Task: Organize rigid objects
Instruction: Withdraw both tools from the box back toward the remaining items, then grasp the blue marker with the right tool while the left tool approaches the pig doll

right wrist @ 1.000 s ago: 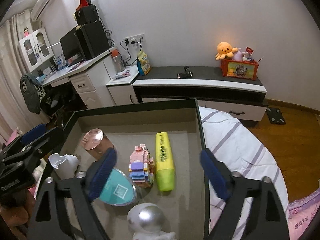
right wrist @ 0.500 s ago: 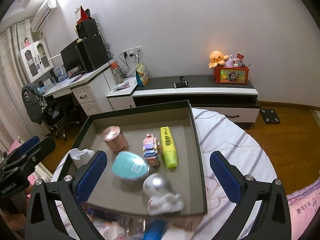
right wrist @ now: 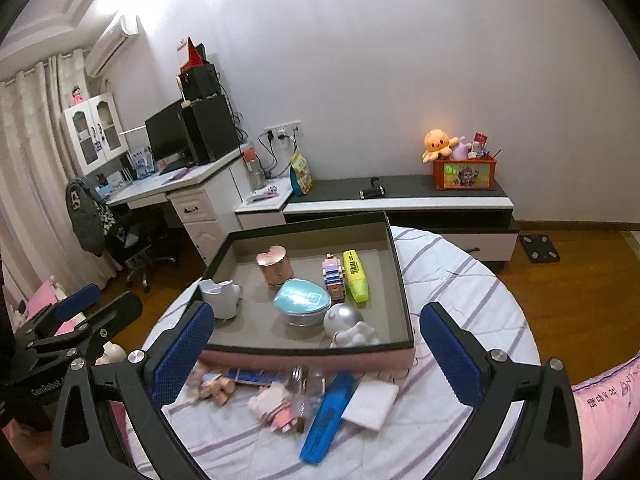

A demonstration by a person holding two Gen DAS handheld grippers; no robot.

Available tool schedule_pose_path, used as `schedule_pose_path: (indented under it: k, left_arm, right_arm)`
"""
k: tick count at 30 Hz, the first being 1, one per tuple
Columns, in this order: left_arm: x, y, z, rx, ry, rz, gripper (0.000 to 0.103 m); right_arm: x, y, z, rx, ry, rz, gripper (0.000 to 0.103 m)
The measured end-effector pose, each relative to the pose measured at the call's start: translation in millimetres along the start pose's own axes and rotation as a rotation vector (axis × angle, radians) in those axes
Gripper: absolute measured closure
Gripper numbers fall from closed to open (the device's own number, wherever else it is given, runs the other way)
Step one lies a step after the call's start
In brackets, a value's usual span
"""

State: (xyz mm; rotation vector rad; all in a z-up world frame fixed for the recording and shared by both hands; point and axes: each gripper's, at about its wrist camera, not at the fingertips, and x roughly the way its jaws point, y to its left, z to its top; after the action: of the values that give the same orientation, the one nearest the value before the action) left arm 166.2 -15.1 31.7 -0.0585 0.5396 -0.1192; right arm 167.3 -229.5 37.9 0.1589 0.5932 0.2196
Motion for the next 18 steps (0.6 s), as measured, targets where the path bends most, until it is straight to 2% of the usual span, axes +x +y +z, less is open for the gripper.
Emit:
schedule_pose_path:
  k: [7, 18]
  left_arm:
    - [-35, -3, -13, 0.006, -0.018, 0.01, 0.0]
    - [-69, -4, -37, 0.004, -0.015, 0.026, 0.0]
  right_arm:
    - [-34, 6, -24, 0.007, -0.017, 0.005, 0.0]
    - [-58, 13, -53, 0.001, 0.002, 0.006, 0.0]
